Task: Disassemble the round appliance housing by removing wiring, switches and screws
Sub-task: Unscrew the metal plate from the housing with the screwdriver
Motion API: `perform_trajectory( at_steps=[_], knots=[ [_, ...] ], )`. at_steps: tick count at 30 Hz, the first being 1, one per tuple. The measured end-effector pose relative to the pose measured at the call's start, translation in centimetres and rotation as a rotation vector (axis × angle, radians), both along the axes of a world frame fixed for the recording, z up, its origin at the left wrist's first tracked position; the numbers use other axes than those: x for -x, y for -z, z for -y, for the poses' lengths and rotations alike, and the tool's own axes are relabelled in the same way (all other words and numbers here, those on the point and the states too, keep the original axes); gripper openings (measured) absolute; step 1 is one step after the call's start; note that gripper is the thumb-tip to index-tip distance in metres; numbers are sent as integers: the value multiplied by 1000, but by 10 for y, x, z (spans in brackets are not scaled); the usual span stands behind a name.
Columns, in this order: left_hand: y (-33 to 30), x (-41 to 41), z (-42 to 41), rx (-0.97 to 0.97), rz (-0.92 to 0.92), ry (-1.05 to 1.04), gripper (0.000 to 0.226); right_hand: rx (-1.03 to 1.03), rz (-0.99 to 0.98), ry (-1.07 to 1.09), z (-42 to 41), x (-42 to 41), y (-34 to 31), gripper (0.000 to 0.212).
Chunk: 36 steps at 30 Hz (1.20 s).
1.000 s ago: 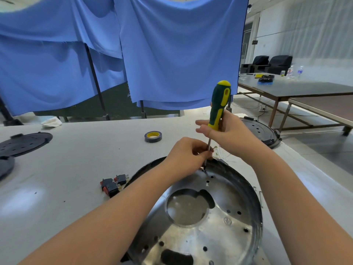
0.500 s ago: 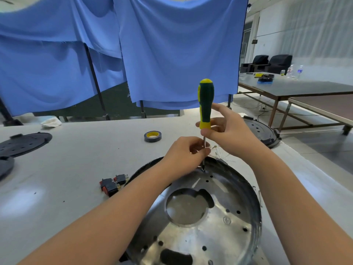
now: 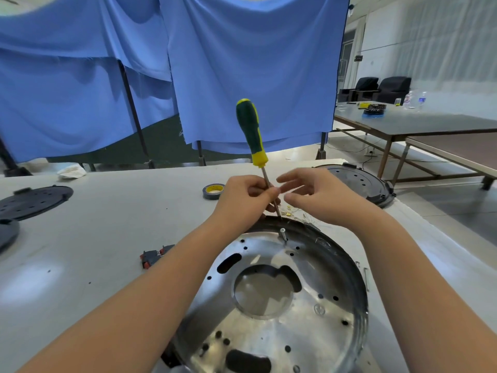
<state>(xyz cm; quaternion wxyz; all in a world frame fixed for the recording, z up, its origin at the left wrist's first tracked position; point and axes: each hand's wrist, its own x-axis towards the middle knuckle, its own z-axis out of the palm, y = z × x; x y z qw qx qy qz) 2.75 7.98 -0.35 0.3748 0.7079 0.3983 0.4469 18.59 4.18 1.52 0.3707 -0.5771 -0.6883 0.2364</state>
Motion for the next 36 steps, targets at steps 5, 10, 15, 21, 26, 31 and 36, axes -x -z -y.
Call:
perform_trajectory(
  at_steps=[5,10,15,21,26,31,36],
  knots=[
    [-8,2,2,4,39,-17,8,252,190,-119,3,-3,2,34],
    [-11,4,5,17,36,-23,9,263,351,-133,3,2,4,36],
    [-26,22,8,50,62,-46,11,294,382,-112,5,8,7,39],
    [-11,63,29,83,13,-96,8,234,439,-78,5,15,10,17],
    [16,79,45,82,71,-168,4,204,459,-76,5,16,11,11],
    [24,88,44,44,116,-174,4,164,375,-58,0,11,14,11],
    [33,95,42,51,80,-116,5,141,215,-23,-3,1,12,5]
  ],
)
